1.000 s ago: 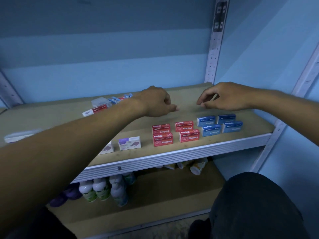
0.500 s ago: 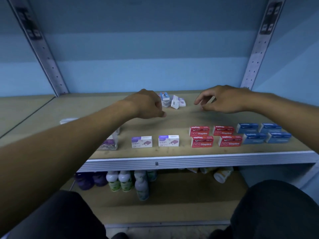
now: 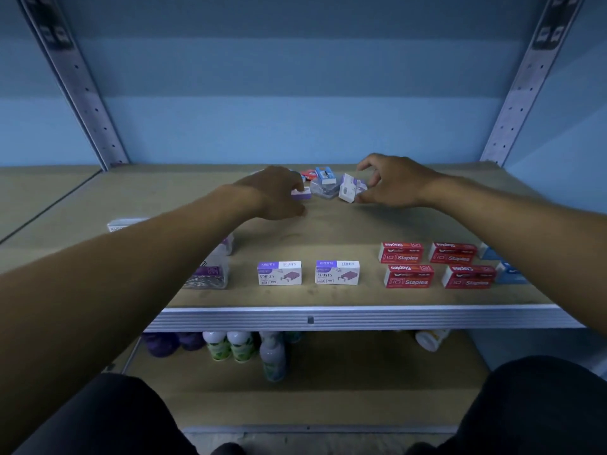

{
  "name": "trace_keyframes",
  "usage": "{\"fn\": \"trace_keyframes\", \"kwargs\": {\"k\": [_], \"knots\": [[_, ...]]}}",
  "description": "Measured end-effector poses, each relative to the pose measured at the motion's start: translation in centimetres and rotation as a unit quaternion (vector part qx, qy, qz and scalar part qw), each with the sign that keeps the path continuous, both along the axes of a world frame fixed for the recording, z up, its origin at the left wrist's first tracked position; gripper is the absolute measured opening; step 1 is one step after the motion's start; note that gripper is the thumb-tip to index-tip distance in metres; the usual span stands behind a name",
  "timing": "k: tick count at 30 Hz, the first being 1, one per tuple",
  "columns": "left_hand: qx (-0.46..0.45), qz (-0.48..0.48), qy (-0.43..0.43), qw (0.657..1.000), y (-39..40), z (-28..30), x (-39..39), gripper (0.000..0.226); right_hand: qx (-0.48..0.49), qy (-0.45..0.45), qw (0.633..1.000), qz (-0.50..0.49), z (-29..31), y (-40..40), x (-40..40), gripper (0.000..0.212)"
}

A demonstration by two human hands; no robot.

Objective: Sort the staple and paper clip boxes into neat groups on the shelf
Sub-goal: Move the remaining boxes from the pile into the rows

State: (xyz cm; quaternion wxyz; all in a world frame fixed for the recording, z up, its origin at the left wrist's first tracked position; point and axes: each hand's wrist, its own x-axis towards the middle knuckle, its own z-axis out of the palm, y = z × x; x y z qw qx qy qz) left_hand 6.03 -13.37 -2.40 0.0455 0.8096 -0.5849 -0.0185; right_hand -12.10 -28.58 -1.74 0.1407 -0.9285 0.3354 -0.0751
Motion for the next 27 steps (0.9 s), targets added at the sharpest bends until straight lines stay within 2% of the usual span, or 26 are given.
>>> {"fn": "trace_keyframes", "kwargs": {"k": [7, 11, 15, 19, 22, 24, 27], "knots": [[-0.005, 0.005, -0.014, 1.0, -2.2, -0.8, 1.6, 0.051, 0.003, 0.001, 1.0, -0.025, -0.8, -1.1, 2.4, 0.076], [0.005, 0.004, -0.029, 1.0, -2.9, -1.1, 1.6, 0.04, -0.001, 0.004, 1.0, -0.025, -0.9, -0.7, 3.1, 0.061], [0.002, 0.007, -0.03, 1.0, -3.1, -1.7, 1.7, 0.013, 0.001, -0.012, 1.0, -0.016, -1.2, -0.7, 3.2, 0.046], [-0.035, 0.003, -0.034, 0.999, -2.8, -1.6, 1.7, 0.028, 0.02, -0.053, 0.998, -0.008, -1.3, -0.6, 2.7, 0.044], [-0.046, 0.0, -0.007, 0.999, -2.6, -1.4, 1.7, 0.026, 0.045, -0.097, 0.994, 0.006, -1.2, -0.4, 2.3, 0.033], [-0.057, 0.004, 0.019, 0.998, -2.4, -1.3, 1.6, 0.023, 0.043, -0.102, 0.994, 0.023, -0.9, 0.0, 2.0, 0.028], [-0.078, 0.005, 0.056, 0.995, -1.9, -0.9, 1.3, 0.03, 0.031, -0.084, 0.995, 0.053, -0.3, 0.5, 1.4, 0.025]]}}
